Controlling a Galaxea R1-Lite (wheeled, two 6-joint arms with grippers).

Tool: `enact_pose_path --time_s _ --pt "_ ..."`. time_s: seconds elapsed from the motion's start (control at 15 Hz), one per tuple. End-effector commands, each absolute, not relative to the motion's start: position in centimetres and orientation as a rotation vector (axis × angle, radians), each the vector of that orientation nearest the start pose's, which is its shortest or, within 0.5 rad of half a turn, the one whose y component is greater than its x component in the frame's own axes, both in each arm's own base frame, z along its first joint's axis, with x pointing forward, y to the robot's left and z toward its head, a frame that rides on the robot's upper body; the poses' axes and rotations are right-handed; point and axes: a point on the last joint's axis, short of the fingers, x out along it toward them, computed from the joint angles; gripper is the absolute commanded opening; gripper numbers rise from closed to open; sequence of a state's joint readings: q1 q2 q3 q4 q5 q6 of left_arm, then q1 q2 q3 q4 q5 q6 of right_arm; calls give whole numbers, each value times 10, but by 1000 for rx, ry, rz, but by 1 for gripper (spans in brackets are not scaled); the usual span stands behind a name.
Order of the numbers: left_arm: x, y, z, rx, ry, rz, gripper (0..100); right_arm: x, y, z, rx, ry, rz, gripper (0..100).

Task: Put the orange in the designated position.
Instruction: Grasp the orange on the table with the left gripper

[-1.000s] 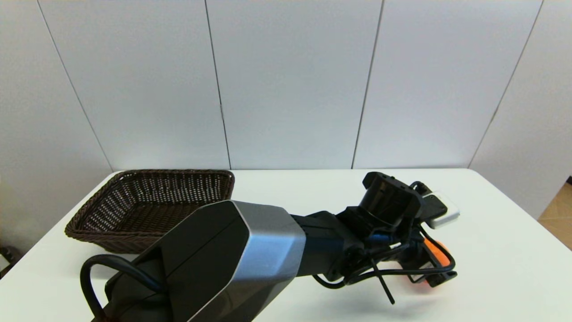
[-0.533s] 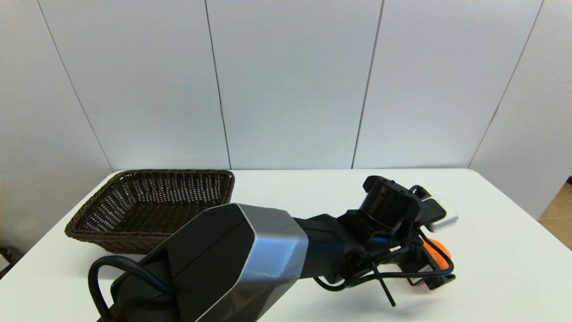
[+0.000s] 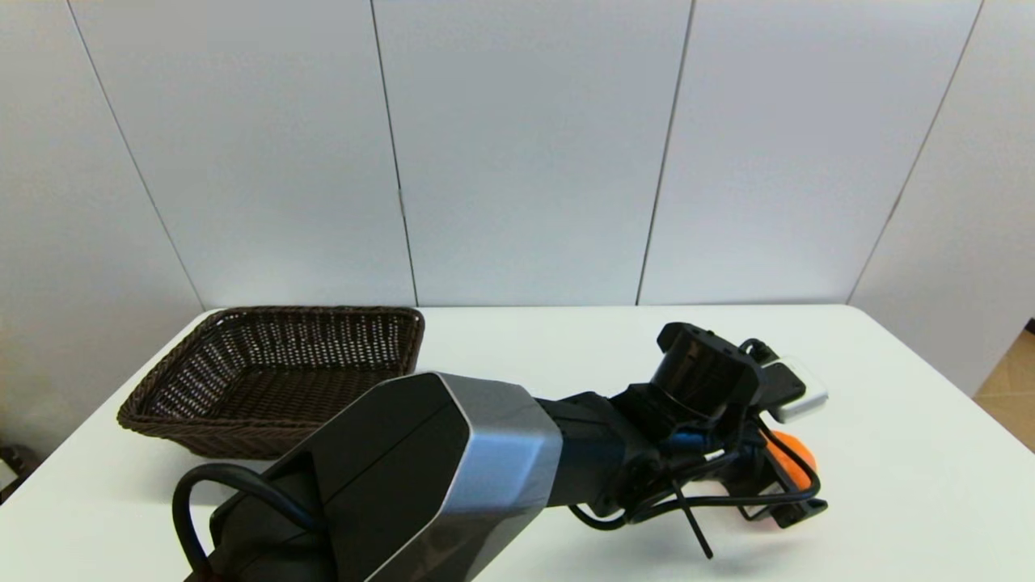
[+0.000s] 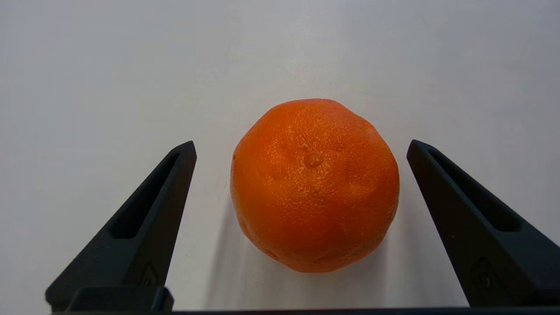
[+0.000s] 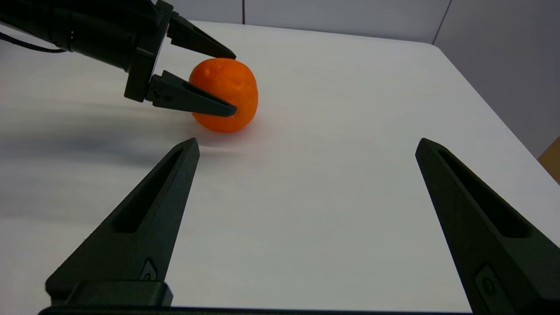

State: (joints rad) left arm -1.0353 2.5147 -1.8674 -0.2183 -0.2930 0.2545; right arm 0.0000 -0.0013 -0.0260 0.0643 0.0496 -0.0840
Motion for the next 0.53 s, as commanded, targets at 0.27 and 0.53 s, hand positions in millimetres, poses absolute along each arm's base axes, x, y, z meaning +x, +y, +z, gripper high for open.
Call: enact_pose_path --time_s 0.27,0.53 --pt "259 -450 87 384 268 -1361 100 -25 1 76 -85 35 52 100" --pt "260 -451 82 386 279 -1363 100 -25 1 76 -83 36 52 100"
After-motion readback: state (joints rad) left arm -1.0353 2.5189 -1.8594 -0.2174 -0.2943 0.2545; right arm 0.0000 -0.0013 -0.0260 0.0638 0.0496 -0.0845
